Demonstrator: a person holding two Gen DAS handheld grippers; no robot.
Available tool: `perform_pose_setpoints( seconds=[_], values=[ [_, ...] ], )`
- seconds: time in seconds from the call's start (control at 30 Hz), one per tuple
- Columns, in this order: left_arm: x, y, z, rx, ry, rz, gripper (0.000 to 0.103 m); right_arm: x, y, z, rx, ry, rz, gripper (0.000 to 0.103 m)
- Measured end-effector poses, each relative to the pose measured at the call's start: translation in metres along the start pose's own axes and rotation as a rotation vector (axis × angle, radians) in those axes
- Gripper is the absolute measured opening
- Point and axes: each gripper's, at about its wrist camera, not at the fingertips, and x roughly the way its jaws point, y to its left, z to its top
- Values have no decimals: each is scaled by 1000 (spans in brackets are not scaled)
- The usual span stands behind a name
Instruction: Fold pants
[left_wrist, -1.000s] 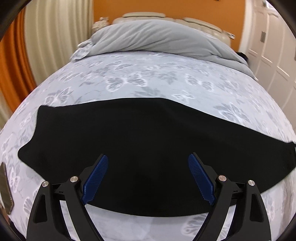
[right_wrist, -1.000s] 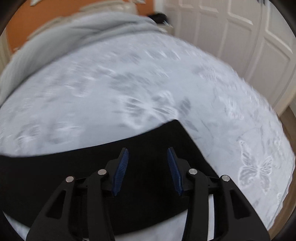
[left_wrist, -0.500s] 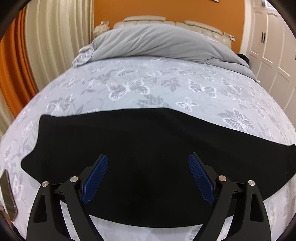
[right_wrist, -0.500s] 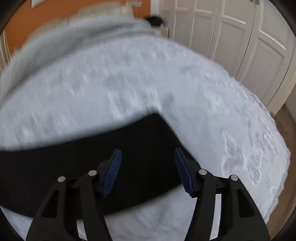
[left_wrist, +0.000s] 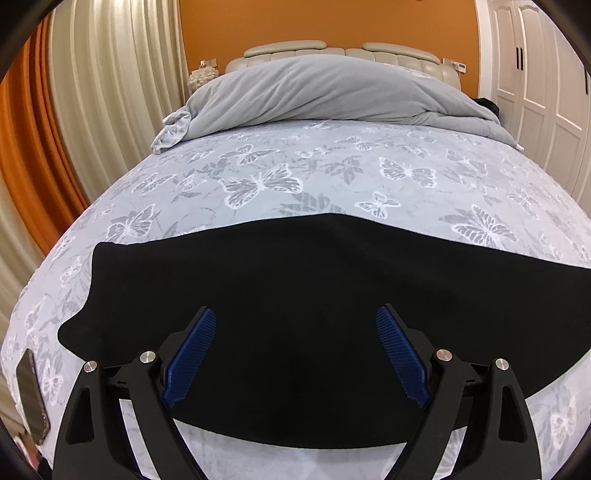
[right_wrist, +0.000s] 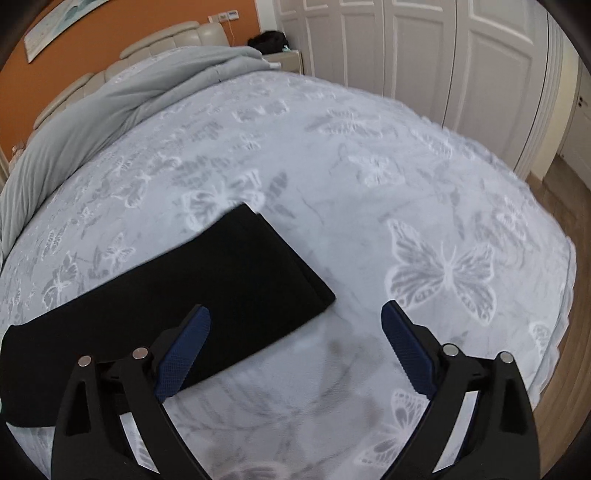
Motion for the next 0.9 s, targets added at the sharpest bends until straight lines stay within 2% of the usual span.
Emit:
perform_pose_setpoints(
  seconds=[0.2,0.37,0.47,0.5,0.53,0.57,0.6,0.63,0.73,0.77,0.83,0.9],
  values=[
    [1,-2,-3,17,4,17,86,30,-26,2,128,34,80,92],
    [5,-1,-3,10,25,9,86,51,-26,2,122,80,115,92],
    [7,0,-2,2,35,-4,86,59,-17,1,69,80,94,91],
    [7,0,-2,2,37,-8,86,61,-14,2,54,81,86,86],
    [8,0,-2,1,39,-8,86,62,-11,3,42,83,76,69],
    [8,-1,-2,2,40,-8,86,62,-9,5,42,83,87,43],
    [9,-1,-1,3,41,-9,86,62,-7,8,58,90,123,27],
    [9,-2,-2,6,42,-9,86,59,-4,12,85,102,181,19],
    [8,-2,0,11,42,-4,86,24,25,27,43,30,263,18],
    [7,-1,0,8,40,-4,86,-6,48,35,16,-29,346,18],
    [4,4,3,-5,28,-6,86,-50,81,42,-28,-104,453,18],
    [0,10,6,-24,16,-5,86,-109,137,40,-136,-192,581,18]
  ],
)
